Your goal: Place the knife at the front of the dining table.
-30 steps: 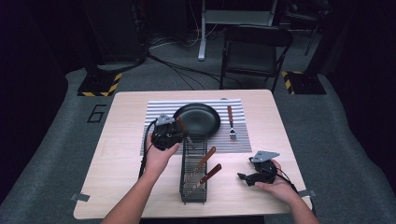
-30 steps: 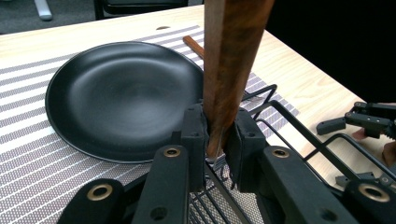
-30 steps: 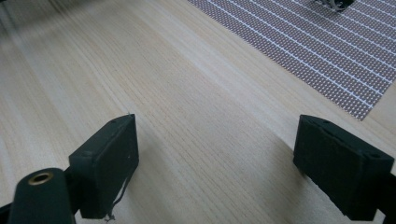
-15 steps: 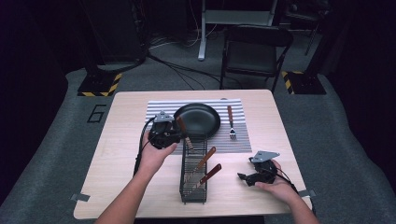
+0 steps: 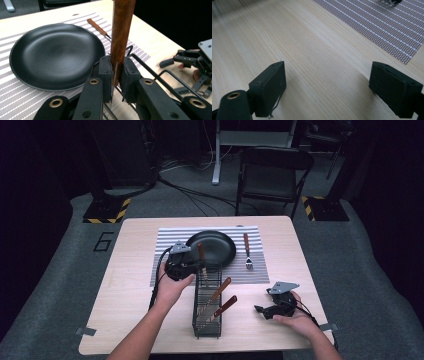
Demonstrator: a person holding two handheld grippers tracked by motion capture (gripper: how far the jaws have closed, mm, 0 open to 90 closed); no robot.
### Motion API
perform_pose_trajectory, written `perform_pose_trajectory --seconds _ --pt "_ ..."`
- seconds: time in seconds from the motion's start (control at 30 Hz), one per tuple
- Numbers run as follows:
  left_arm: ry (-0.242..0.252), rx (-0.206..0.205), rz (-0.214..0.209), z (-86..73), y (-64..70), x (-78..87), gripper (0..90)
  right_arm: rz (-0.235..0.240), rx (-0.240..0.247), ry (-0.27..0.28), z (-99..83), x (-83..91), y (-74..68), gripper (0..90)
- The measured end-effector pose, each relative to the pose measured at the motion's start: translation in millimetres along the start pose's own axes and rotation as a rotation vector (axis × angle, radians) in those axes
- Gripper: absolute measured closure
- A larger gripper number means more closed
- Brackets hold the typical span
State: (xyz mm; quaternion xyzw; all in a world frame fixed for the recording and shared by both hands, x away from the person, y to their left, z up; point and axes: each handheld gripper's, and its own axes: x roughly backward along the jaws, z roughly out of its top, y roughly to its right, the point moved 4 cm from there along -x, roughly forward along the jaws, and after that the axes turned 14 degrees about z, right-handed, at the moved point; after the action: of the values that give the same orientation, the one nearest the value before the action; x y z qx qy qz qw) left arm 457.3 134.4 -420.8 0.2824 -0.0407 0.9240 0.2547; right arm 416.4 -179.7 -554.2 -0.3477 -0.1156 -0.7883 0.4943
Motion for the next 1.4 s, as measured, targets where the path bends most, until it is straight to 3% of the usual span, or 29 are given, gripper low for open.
perform_pose_trajectory --seconds 0.1,0.33,0.83,1.1,1.4 --pt "0.023 0.005 0.004 -0.9 0.8 -2.2 80.5 0.001 0.001 0.0 0.0 0.0 0.0 13.2" --pt "0.017 -0.022 0.001 7.3 1.1 7.0 80.6 0.002 0.003 0.0 -0.1 0.1 0.0 13.2" --pt "0.045 -0.063 0.001 47.7 -0.2 47.1 80.6 0.002 0.003 0.0 -0.1 0.1 0.0 13.2" --pt "0.059 -0.062 -0.006 67.5 -1.0 61.8 80.6 0.002 0.003 0.0 -0.1 0.1 0.0 13.2" --pt "0.07 -0.059 0.005 75.9 -13.3 73.6 80.6 0.002 0.003 0.0 -0.1 0.1 0.0 13.2"
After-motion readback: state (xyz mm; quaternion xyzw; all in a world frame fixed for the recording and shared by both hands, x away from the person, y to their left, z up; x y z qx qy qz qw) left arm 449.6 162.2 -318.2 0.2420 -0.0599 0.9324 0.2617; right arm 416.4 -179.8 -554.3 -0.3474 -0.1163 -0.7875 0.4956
